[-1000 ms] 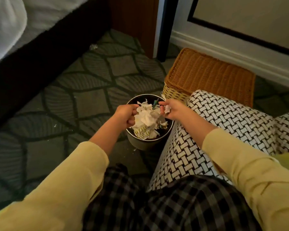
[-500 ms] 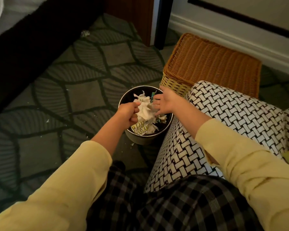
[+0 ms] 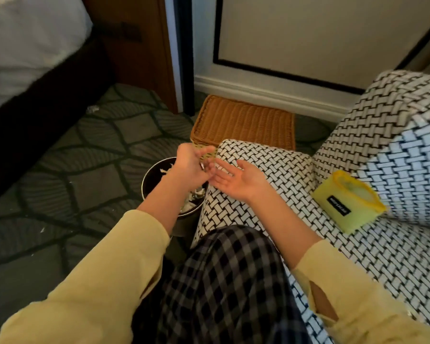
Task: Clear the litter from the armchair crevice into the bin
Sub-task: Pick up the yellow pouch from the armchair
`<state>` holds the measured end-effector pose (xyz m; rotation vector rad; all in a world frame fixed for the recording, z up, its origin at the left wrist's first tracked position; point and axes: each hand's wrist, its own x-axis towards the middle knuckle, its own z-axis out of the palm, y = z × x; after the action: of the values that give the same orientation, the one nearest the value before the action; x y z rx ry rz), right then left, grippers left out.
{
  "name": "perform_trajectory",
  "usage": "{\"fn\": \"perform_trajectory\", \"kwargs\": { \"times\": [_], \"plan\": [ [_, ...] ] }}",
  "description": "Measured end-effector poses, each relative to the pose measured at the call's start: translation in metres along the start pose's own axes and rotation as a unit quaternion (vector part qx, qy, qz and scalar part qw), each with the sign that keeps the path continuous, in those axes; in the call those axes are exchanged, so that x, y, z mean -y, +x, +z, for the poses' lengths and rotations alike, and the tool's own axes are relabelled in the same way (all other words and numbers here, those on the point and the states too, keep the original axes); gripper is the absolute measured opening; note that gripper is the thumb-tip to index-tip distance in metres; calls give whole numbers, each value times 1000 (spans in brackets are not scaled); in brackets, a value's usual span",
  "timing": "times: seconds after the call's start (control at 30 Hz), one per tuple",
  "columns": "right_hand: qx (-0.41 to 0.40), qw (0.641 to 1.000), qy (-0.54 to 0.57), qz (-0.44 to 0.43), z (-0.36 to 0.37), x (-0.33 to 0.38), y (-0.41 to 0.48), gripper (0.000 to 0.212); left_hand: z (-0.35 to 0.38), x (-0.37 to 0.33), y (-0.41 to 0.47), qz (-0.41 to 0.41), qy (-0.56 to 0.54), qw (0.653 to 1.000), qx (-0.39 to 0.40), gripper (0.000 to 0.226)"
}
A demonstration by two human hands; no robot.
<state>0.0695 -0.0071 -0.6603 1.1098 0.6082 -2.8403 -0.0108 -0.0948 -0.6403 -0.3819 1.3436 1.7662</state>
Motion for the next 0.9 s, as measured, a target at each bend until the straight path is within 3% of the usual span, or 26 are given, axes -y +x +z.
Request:
{"fn": "perform_trajectory", "kwargs": {
  "times": [0.17, 0.33, 0.4, 0.57, 0.7, 0.8, 0.9],
  "plan": [
    [-15, 990, 129, -53, -26, 4, -50, 39, 64, 32, -31, 29, 186, 982, 9, 44],
    [-17, 983, 143, -118, -59, 21, -105, 38, 110, 63, -62, 37, 254, 963, 85, 36],
    [-8, 980, 124, -155, -68, 29, -126, 33, 125, 73, -71, 75, 300, 944, 118, 33],
    [-4, 967, 40, -252, -96, 55, -167, 23, 166, 98, -90, 267, 487, 809, 194, 37],
    [-54, 958, 103, -261, -115, 73, -185, 15, 187, 118, -101, 332, 581, 696, 260, 60],
    [-97, 955, 67, -271, -125, 79, -193, 25, 194, 124, -103, 337, 607, 663, 280, 61],
    [-159, 941, -3, -299, -128, 86, -194, 36, 195, 127, -96, 341, 596, 669, 286, 53]
  ]
}}
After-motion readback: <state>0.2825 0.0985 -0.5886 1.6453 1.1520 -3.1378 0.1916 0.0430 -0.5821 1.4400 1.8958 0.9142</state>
